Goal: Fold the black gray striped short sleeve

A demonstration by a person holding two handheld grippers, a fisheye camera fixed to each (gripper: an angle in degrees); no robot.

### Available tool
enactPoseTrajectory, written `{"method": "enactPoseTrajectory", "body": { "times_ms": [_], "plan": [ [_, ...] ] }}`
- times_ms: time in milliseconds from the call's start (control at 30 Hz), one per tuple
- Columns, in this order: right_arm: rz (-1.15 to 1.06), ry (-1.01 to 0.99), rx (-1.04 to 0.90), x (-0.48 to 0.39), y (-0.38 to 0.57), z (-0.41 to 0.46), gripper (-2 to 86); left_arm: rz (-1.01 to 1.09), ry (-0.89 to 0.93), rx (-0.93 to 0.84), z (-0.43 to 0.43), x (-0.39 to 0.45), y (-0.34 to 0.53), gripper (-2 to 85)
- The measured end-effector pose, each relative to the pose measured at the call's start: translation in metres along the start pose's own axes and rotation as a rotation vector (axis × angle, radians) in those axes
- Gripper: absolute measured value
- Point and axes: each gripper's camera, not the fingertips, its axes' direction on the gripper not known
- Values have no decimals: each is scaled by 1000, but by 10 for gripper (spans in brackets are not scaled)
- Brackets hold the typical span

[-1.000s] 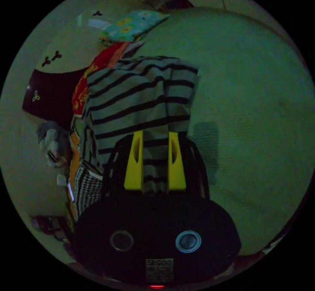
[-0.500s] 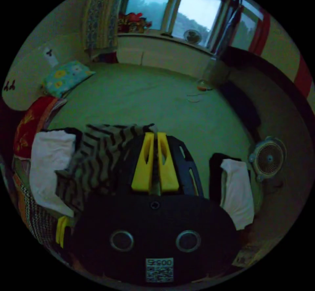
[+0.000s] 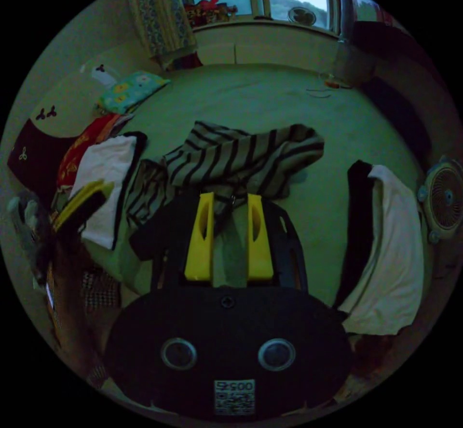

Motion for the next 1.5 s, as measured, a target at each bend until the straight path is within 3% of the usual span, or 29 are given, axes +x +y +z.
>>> {"method": "enactPoseTrajectory", "body": {
  "times_ms": [167,300,500,567,667,800,933,1200,1333,1500],
  "plan": [
    [-19,12,31,16,7,13,112,-55,-37,-54,49,-34,-18,171],
    [52,-105,60,28,5,9,109,-93,71,-124,94,-66,-36,177],
    [-56,-40,57,21,2,11,110,23,193,-415,163,-69,-57,113],
    [-46,-21,45,25,2,13,107,86,115,-416,163,-60,-66,56],
    [-34,-23,65,28,5,5,101,169,80,-335,148,-45,-80,46],
    [-71,-41,103,21,8,-8,110,221,218,-228,126,-28,-86,43],
    [-216,-82,126,-5,13,-15,130,294,269,-256,131,-14,-81,41],
    [-466,35,75,-35,15,7,133,486,347,-267,123,5,-74,36],
    [-429,-87,70,-21,10,15,113,524,349,-277,126,-3,-78,33],
    [-438,-176,92,-7,10,11,8,424,418,-246,126,-33,-85,33]
  ]
}}
